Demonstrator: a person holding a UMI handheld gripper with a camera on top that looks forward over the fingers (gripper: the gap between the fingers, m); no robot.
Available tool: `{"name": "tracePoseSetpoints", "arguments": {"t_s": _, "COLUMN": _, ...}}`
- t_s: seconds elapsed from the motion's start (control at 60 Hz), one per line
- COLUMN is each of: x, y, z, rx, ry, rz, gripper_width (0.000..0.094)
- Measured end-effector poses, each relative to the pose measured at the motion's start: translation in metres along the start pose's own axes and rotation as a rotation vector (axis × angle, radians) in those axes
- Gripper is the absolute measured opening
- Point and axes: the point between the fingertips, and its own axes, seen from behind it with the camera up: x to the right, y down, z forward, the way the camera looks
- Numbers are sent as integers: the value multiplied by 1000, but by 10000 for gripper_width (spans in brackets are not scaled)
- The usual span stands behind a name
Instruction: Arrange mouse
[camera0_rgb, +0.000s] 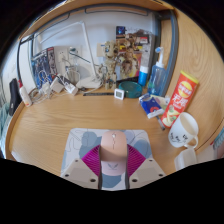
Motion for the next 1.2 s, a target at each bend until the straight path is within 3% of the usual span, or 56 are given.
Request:
{"name": "tracePoseSetpoints", "arguments": {"t_s": 0.183, "x": -11, "y": 33, "z": 22, "rx": -70, "ry": -48, "rz": -7, "gripper_width": 348}}
{"name": "tracePoseSetpoints", "arguments": {"t_s": 0.4, "x": -11, "y": 32, "z": 25, "rx": -86, "ry": -39, "rz": 7, "gripper_width": 471}}
{"name": "tracePoseSetpoints", "arguments": {"t_s": 0.467, "x": -7, "y": 32, "z": 23, "rx": -105, "ry": -23, "rz": -11, "gripper_width": 606}}
{"name": "tracePoseSetpoints", "arguments": {"t_s": 0.517, "x": -2, "y": 31, "z": 19, "rx": -122, "ry": -3, "rz": -26, "gripper_width": 772}}
{"name": "tracePoseSetpoints", "arguments": {"t_s": 0.567, "x": -2, "y": 27, "z": 12, "rx": -128, "ry": -9, "rz": -22, "gripper_width": 814}}
{"name": "tracePoseSetpoints", "arguments": {"t_s": 0.8, "x": -1, "y": -46, "z": -53, "rx": -24, "ry": -56, "rz": 41, "gripper_width": 810}}
{"name": "tracePoseSetpoints", "arguments": {"t_s": 0.933, "x": 18, "y": -85, "z": -95, "rx": 34, "ry": -15, "rz": 31, "gripper_width": 808}}
{"name": "tracePoseSetpoints", "arguments": {"t_s": 1.2, "x": 33, "y": -114, "z": -149, "rx": 101, "ry": -2, "rz": 26, "gripper_width": 800}}
